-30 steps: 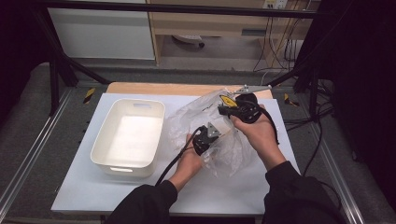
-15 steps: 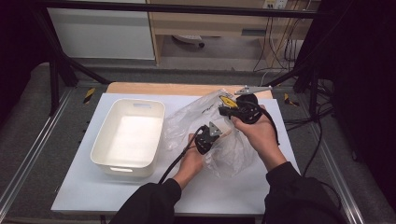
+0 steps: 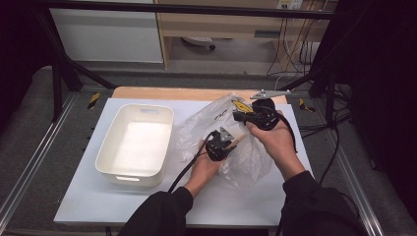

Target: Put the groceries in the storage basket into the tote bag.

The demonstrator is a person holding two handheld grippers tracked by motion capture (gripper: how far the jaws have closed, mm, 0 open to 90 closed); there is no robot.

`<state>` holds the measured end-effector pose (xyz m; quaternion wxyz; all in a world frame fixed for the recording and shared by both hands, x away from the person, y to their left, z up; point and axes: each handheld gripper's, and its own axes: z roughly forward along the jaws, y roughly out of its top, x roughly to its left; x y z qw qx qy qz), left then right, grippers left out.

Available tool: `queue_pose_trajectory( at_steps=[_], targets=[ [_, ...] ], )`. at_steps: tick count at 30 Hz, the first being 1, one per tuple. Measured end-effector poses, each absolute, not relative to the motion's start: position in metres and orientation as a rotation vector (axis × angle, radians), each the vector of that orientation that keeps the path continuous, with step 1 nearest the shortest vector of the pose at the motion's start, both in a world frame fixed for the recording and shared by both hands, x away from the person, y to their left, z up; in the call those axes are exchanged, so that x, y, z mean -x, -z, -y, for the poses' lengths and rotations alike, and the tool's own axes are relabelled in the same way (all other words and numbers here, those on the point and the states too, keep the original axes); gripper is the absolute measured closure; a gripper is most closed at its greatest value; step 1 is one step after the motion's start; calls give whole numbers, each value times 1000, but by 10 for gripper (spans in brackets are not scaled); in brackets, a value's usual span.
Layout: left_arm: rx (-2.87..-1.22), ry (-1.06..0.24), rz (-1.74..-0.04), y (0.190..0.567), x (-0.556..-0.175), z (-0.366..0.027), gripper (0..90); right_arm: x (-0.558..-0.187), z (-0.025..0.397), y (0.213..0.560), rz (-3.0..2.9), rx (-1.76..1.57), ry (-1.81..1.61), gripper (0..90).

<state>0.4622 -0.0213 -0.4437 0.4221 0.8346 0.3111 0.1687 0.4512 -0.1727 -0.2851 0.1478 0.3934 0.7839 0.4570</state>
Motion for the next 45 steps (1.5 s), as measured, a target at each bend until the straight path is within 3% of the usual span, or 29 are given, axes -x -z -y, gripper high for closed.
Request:
queue_pose_trajectory(
  at_steps=[15, 28, 34, 45],
  targets=[
    [-2081, -426, -791, 450, -469, 27, 703, -451, 174, 286, -2260, -1133, -1305, 900],
    [-2084, -353, -846, 458, -470, 26, 696, -450, 176, 288, -2266, -1136, -1296, 900],
    [-2105, -408, -826, 455, -463, 23, 536, -451, 177, 289, -2264, -1143, -1297, 900],
    [-2091, -420, -827, 449, -447, 17, 368, -451, 176, 291, -2263, -1145, -1297, 900]
  ],
)
